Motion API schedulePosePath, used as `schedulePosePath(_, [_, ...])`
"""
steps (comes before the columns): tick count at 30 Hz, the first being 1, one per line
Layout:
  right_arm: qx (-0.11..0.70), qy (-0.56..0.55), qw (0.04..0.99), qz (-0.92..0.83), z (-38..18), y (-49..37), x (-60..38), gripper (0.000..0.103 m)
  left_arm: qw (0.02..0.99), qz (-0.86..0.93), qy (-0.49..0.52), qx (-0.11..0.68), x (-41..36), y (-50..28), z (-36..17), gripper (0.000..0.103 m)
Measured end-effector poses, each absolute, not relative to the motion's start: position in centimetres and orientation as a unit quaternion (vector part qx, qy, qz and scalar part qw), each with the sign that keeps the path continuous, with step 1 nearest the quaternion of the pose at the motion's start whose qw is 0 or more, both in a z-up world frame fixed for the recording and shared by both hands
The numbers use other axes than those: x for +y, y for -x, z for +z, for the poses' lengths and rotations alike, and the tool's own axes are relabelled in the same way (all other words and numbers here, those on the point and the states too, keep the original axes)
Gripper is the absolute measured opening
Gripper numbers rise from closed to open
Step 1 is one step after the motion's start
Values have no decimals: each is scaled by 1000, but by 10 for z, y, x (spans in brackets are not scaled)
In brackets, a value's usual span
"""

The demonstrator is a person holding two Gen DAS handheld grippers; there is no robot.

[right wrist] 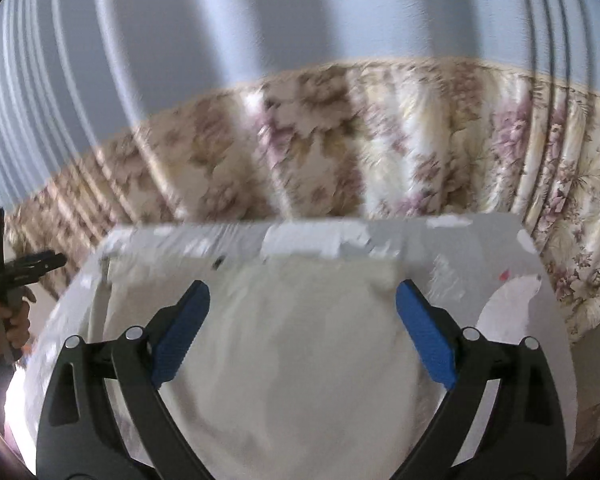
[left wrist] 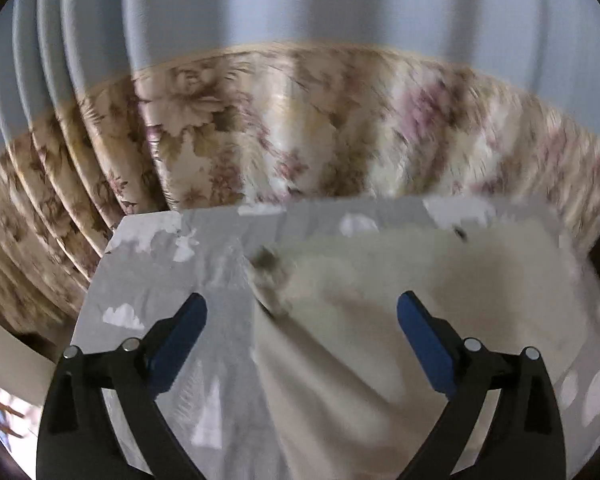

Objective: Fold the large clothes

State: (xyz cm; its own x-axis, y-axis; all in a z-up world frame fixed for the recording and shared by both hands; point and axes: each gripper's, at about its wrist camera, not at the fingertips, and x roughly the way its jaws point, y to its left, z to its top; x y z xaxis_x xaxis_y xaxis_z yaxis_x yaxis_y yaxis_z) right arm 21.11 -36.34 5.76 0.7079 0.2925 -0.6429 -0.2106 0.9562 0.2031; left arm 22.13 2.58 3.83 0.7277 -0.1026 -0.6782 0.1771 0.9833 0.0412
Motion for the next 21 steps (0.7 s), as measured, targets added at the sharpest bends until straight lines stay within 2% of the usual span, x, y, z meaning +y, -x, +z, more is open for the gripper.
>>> schedulePosePath(8, [411, 22, 900, 145, -2, -213, -292, 94, 903, -78, -82, 414, -42, -228, -16, 96])
schedulePosePath(16, [452, 49, 887, 83, -46, -265, -283, 98, 875, -20, -48, 481, -20, -289, -59, 99])
schedulePosePath(21, [483, 28, 873, 63, -62, -305, -300, 100, 874, -20, -42, 484, -7, -304, -70, 102])
